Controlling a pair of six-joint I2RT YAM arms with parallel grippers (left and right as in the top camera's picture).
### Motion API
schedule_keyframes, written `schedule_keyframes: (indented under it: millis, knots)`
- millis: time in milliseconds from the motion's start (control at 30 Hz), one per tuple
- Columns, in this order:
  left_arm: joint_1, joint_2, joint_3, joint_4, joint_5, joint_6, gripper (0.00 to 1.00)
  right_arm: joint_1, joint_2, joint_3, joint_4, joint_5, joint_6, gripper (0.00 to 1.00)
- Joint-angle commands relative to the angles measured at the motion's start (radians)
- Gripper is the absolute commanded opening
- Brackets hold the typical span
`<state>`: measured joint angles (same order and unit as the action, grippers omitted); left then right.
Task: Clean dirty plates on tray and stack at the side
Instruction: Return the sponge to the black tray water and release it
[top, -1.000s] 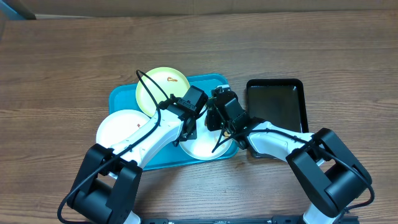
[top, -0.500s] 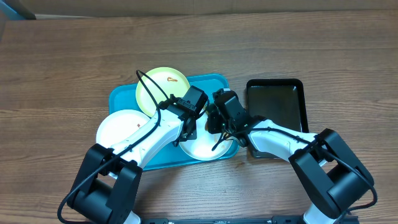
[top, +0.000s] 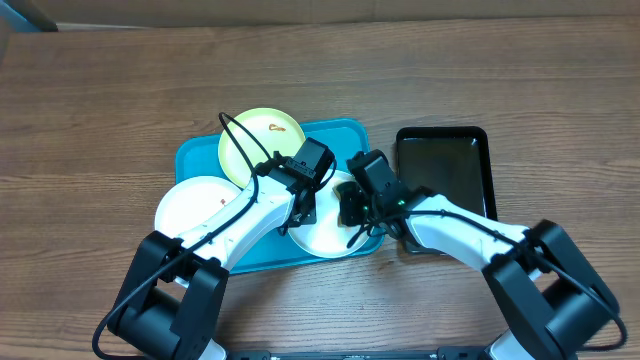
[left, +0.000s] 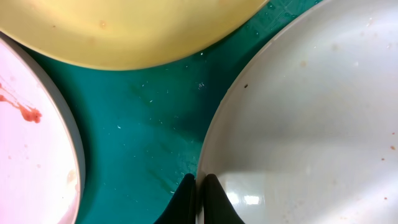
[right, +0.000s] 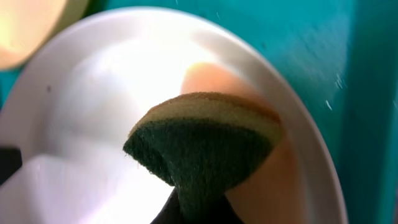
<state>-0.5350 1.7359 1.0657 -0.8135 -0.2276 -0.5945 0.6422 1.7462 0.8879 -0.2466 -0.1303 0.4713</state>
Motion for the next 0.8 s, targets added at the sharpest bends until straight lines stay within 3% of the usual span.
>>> schedule_keyframes:
  millis: [0, 167, 333, 533, 767]
  knots:
    - [0.0, 0.01, -0.01, 0.0, -0.007, 0.019, 0.04, -0.003, -0.112, -0.005, -0.003, -0.011, 0.0, 0.04]
    - [0.0, 0.01, -0.01, 0.0, -0.007, 0.019, 0.04, -0.079, -0.266, -0.003, -0.052, -0.01, 0.001, 0.04]
    - [0.0, 0.01, -0.01, 0.0, -0.007, 0.019, 0.04, -0.268, -0.354, -0.002, -0.214, -0.002, -0.046, 0.04]
    - [0.0, 0.01, -0.01, 0.0, -0.007, 0.019, 0.05, -0.498, -0.318, -0.003, -0.378, -0.002, -0.148, 0.04]
    - [0.0, 0.01, -0.01, 0.001, -0.007, 0.019, 0.04, -0.576, -0.221, -0.005, -0.425, -0.002, -0.238, 0.04]
